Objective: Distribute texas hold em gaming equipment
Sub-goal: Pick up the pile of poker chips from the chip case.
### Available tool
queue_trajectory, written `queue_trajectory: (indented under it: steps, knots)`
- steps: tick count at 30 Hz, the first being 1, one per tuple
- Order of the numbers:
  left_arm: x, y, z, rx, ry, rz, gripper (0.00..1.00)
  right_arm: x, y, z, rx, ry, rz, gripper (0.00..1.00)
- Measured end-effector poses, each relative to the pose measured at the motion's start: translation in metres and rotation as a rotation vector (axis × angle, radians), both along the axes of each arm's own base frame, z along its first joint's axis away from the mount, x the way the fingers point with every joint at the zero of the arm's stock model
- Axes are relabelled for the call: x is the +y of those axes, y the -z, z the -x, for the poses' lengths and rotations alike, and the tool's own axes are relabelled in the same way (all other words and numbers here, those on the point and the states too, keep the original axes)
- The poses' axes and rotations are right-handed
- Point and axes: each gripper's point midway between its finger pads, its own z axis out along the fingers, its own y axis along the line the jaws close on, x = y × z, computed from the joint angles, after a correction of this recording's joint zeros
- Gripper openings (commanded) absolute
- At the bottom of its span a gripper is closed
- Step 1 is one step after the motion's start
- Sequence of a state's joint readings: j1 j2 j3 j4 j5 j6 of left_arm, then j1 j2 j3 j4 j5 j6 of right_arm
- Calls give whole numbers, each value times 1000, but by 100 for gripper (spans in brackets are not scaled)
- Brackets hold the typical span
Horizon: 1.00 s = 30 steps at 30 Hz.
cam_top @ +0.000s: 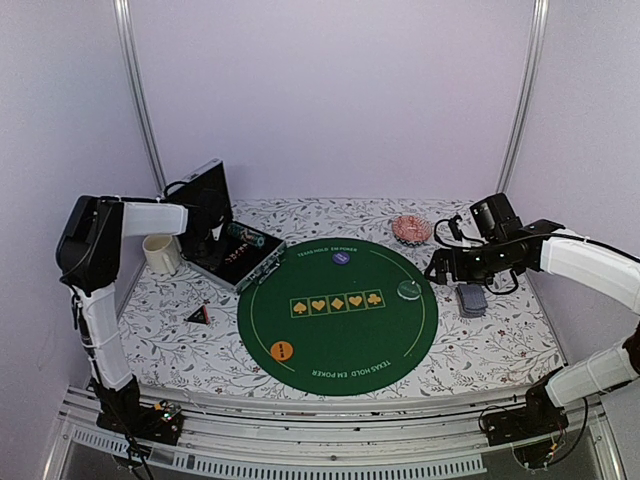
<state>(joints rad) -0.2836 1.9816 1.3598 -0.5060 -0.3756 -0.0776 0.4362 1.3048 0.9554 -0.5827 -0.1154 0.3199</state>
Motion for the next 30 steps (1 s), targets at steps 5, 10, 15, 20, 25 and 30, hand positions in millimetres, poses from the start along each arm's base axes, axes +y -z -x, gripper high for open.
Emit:
queue_trajectory:
  steps: [5, 10, 15, 20, 25, 30]
  knots:
    - [0, 4, 0, 4, 2, -8, 51, 1, 0, 0, 2, -5, -1, 99]
    - [-1, 4, 0, 5, 3, -4, 51, 2, 1, 1, 7, -11, -7, 99]
    - [-5, 4, 0, 6, 13, 2, 51, 3, 2, 1, 12, -15, -10, 99]
    - [-8, 4, 1, 7, 21, -2, 52, 4, 5, 2, 21, -21, -10, 99]
    - [-10, 4, 2, 9, 29, -5, 52, 5, 6, 2, 24, -23, -11, 99]
    - [-11, 4, 3, 11, 33, -11, 57, 5, 6, 2, 26, -24, -12, 99]
